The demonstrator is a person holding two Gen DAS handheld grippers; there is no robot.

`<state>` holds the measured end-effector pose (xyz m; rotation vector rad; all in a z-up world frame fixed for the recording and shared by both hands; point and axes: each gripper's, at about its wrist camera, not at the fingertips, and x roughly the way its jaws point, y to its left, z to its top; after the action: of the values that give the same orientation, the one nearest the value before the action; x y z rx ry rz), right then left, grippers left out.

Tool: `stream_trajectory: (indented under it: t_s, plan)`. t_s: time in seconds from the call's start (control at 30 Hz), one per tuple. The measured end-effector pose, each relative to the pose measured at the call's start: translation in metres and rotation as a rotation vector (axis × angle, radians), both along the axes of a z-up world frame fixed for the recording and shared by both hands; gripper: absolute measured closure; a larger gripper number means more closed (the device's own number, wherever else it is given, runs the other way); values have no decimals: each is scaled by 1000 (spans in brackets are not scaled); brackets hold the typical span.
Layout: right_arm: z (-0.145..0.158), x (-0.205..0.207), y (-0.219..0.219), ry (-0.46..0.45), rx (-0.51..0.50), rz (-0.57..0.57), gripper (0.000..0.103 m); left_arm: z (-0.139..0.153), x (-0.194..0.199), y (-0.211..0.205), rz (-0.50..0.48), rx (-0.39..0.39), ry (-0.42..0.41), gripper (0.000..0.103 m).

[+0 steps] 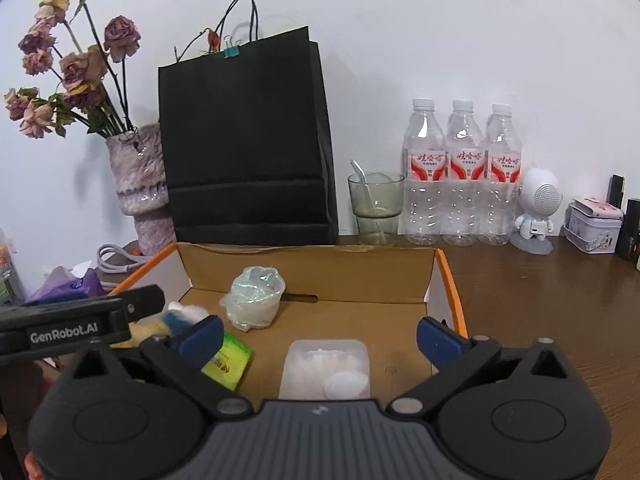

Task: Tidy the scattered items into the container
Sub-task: 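Carry the tissue pack and cream jar into the box and release both, then grasp the small gold bar with the left tool while the right tool grasps the purple pouch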

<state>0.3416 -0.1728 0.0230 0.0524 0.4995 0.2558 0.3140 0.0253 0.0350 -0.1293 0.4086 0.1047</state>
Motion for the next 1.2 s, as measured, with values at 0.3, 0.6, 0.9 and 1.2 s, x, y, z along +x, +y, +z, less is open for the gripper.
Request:
stream_trajectory:
  t_s: [0.3,0.6,0.9,1.2]
  plan:
    - [-1,2,1,26,-12,-12,0,2,0,-1,6,1,0,0]
    - [-2,2,1,27,-18,-14,0,2,-1,-1,6,1,-1,0]
    - [2,-1,0,18,-19,-16,0,9,-8,0,11,0,-17,0]
    - [18,-27,-5,-24,-20,-7,0,27,-45,0,-7,-15,-67,0]
